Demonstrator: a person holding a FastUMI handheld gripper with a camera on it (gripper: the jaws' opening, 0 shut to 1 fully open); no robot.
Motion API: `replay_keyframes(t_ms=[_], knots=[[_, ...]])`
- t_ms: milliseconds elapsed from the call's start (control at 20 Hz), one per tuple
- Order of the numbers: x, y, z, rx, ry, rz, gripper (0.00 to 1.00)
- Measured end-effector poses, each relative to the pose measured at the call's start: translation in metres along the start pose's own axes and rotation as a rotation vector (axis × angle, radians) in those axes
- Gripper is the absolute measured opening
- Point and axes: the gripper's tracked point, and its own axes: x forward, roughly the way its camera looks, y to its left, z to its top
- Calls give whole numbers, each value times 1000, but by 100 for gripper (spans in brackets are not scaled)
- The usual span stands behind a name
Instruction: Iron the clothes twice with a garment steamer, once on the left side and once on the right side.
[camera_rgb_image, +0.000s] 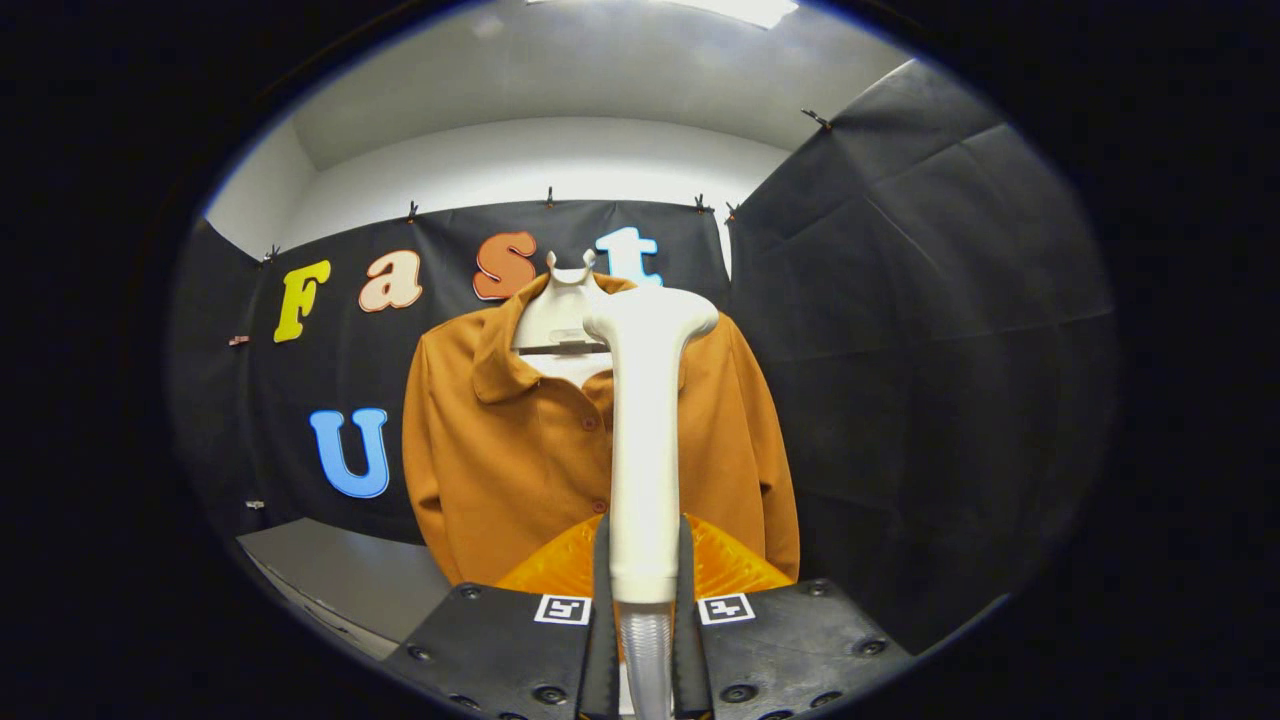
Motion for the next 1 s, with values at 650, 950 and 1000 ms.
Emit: replay_keyframes(t_ms=[650,950,1000], knots=[[-1,-10,-134,27,198,36,24],[-26,-20,-180,29,288,10,24],[-30,-21,-187,26,302,6,24]])
